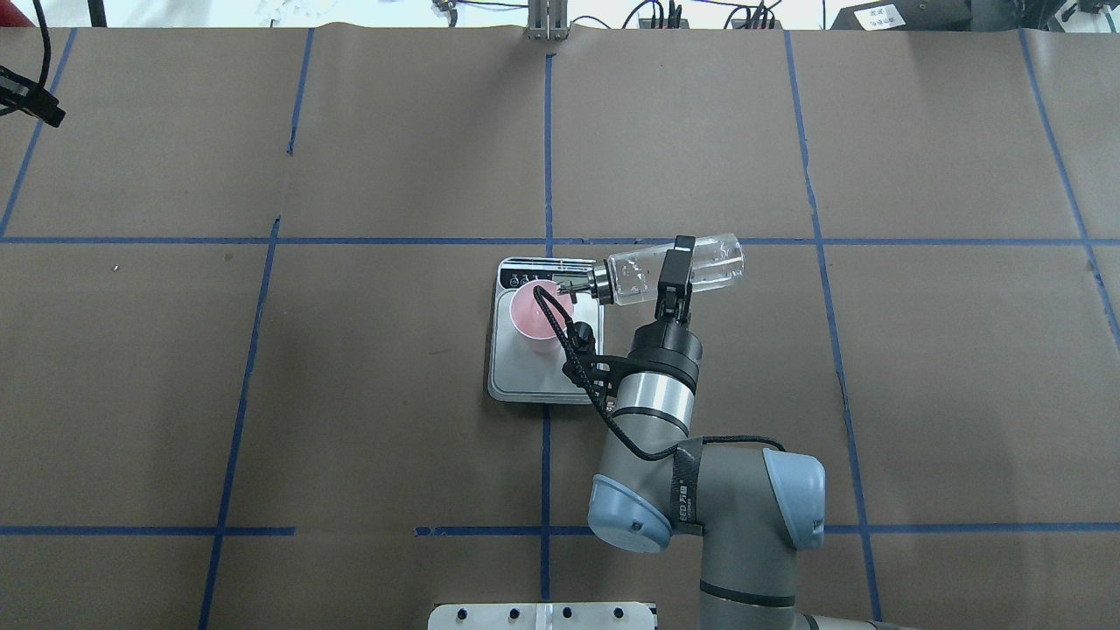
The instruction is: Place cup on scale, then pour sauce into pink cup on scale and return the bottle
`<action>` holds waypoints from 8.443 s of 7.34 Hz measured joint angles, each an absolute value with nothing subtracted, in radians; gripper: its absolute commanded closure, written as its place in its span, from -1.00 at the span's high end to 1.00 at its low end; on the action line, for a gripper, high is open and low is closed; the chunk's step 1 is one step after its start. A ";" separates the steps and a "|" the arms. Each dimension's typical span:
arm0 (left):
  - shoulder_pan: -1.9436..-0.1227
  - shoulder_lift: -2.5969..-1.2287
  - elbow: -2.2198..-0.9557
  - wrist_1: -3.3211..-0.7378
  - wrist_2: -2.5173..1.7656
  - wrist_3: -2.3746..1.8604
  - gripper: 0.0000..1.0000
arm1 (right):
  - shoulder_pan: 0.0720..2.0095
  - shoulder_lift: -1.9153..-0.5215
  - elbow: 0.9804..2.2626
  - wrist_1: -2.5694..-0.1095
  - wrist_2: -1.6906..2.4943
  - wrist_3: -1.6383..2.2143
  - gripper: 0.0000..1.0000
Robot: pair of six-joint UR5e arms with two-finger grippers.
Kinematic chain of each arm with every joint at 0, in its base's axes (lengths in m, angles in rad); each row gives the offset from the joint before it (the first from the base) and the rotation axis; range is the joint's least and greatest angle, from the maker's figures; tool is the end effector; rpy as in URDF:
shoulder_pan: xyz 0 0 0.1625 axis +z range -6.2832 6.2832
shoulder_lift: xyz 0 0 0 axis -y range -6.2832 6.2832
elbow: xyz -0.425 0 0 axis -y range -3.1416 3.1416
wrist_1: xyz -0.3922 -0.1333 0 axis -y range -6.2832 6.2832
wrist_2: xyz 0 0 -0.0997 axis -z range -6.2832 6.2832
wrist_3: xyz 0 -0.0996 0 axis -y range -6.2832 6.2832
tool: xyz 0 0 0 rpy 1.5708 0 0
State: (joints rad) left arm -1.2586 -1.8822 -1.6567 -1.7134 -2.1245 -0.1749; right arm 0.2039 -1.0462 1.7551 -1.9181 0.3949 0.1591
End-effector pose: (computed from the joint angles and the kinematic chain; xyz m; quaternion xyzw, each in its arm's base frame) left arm 0.1137 -0.6158 0.4367 0.1854 0.3175 0.1363 0.9199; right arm -0.5590 -0.3456 0.2756 0.4852 0.2910 -0.3827 0.7304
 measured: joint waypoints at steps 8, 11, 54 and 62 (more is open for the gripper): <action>-1.258 -1.882 -1.657 -1.715 -2.121 -0.175 0.09 | 0.224 -1.088 1.858 -1.906 0.362 0.132 -1.00; -1.259 -1.884 -1.659 -1.714 -2.117 -0.175 0.09 | 0.220 -1.136 1.880 -1.863 0.413 0.541 -1.00; -1.258 -1.887 -1.669 -1.709 -2.116 -0.184 0.13 | 0.086 -1.915 1.910 -0.829 0.642 1.535 1.00; -1.268 -1.868 -1.597 -1.720 -2.183 -0.087 0.15 | 1.135 -1.779 1.717 -0.715 1.917 0.675 1.00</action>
